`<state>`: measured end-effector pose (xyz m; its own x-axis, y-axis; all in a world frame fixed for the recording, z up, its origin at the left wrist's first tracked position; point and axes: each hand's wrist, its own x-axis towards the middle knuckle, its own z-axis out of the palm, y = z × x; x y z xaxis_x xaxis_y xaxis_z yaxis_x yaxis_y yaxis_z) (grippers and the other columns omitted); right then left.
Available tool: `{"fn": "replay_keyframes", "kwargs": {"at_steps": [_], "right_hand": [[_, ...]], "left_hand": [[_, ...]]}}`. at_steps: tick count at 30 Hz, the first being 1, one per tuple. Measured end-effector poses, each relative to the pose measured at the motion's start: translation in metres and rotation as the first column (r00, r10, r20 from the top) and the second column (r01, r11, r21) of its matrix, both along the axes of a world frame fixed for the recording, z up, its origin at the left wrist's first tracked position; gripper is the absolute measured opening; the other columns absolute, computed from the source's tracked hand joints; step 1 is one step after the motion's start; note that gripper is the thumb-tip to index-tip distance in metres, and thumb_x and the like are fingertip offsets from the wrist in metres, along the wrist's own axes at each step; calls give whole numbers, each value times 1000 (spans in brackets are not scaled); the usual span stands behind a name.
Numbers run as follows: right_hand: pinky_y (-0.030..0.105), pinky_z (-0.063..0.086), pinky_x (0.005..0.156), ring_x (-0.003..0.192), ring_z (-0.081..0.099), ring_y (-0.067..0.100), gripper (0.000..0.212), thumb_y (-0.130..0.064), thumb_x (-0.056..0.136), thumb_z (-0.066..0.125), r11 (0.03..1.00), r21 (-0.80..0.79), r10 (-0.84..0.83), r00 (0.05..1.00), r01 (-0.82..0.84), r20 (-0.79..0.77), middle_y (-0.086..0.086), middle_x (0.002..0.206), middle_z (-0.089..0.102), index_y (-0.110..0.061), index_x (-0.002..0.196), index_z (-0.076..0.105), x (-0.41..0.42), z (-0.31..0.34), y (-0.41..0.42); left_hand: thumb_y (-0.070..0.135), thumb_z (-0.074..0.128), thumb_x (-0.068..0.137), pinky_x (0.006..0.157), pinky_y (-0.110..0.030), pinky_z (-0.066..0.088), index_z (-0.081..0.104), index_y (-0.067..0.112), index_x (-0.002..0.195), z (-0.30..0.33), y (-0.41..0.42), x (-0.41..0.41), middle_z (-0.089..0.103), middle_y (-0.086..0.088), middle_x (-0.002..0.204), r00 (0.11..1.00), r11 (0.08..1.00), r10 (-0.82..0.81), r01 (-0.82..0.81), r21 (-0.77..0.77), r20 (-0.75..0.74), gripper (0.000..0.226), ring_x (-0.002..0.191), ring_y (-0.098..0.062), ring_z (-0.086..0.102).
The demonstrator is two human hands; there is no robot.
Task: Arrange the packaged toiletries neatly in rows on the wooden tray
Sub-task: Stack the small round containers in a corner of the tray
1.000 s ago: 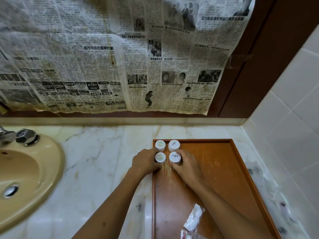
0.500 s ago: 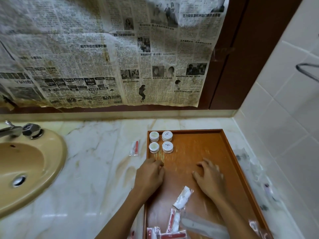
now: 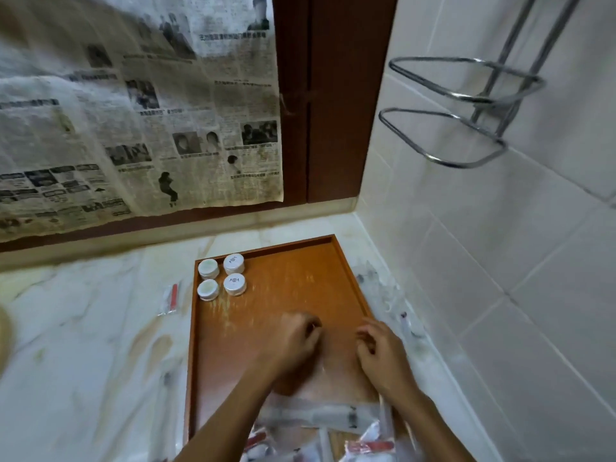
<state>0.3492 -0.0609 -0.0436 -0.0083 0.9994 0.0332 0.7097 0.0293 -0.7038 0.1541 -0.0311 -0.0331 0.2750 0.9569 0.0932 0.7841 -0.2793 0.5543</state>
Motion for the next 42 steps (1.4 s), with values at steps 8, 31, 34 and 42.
{"fn": "replay_keyframes", "kwargs": {"at_steps": [8,31,34,42], "right_hand": [[24,42,92,102,64,28,33,19,76,55,926,203,-308,948,317,-78,12,105,69,-1,97,71,61,9,-7],[33,53,66,84,68,23,21,-31,97,45,957,-66,-201,805,284,558,3,107,57,-18,106,59,63,1,17],[30,52,53,67,69,22,16,-30,85,66,964,-26,-206,806,264,555,5,90,63,-15,92,67,65,11,21],[25,39,28,31,53,19,35,-22,42,95,963,64,-257,823,261,506,5,53,57,-12,57,65,68,8,19]], "left_hand": [[16,57,87,62,-23,40,73,16,87,-4,34,88,72,-1,83,990,990,-140,139,33,24,15,70,-14,61],[20,50,95,77,-31,52,69,13,114,9,132,165,63,-7,109,969,998,23,-10,57,-245,27,101,-21,57],[34,54,94,80,-32,47,62,13,118,9,146,172,56,-9,115,910,997,-9,-24,-75,-416,33,106,-23,51],[41,66,84,72,-29,38,57,21,105,0,149,179,52,-3,104,880,993,-58,0,-122,-472,30,96,-19,45]]}}
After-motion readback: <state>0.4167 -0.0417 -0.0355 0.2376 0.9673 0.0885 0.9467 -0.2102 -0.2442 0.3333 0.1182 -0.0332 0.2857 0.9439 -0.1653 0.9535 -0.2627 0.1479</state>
